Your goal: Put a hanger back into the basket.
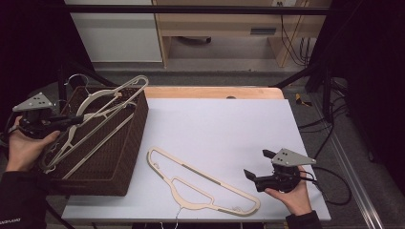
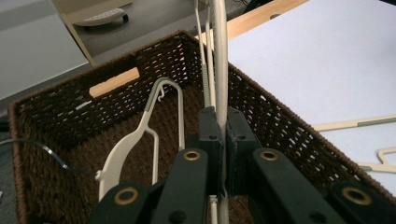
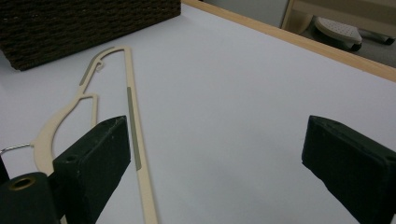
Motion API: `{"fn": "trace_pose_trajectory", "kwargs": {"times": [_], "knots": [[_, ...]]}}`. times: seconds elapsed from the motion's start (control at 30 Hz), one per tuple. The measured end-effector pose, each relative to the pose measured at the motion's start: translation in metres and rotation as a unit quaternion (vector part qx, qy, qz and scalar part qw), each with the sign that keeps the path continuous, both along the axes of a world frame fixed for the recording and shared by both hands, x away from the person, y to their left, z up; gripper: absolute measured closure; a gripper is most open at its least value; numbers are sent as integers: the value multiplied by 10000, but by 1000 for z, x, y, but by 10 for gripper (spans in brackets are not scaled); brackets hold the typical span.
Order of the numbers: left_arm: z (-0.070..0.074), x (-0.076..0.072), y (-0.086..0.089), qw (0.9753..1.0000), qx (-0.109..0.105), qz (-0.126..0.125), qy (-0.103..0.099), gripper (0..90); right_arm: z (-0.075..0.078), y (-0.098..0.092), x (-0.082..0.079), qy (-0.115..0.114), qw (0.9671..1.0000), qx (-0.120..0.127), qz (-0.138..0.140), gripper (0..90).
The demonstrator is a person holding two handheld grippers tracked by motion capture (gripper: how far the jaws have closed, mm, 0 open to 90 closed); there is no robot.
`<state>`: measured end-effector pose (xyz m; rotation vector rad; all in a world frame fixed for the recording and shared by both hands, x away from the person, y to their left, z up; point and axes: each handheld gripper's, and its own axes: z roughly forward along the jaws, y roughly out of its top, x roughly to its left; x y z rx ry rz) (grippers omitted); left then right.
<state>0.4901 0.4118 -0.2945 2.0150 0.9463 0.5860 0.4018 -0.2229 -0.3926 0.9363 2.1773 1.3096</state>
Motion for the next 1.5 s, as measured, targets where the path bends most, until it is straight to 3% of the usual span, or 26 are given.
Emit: {"fn": "trace_pose_trajectory", "kwargs": {"times": [0.27,0.6,0.67,0.77,0.87,0.93,1.0,1.1,1.17,1.27,1.33,1.4,1.5], "knots": [[-10,-2,18,9996,89,191,174,866,0,0,0,8,10000,-17,-1,81],[-37,-4,29,9979,-189,325,530,866,-1,1,1,33,10000,-54,30,79],[-43,-4,30,9969,-84,401,667,866,-1,1,0,35,10000,-63,20,78],[-47,-2,28,9963,-151,373,755,866,-1,2,1,42,10000,-65,24,77],[-53,3,21,9954,12,388,876,864,-2,2,1,55,10000,-74,30,77],[-67,11,10,9918,232,554,1130,859,-2,2,0,53,9999,-88,41,77],[-75,15,8,9885,391,711,1274,859,-2,2,1,41,10000,-79,46,78],[-82,16,11,9816,562,1114,1445,829,-2,1,0,51,10000,-72,44,79],[-82,15,16,9798,471,1286,1457,792,-2,2,1,49,9999,-81,46,79],[-77,6,23,9802,343,1478,1273,726,-3,2,1,69,9999,-91,43,79],[-71,0,25,9817,344,1529,1081,668,-3,3,1,78,9999,-78,39,80],[-66,-8,24,9847,158,1512,856,615,-3,3,1,72,9999,-85,41,80],[-60,-18,17,9881,52,1416,600,548,-2,2,1,53,10000,-68,47,81]]}}
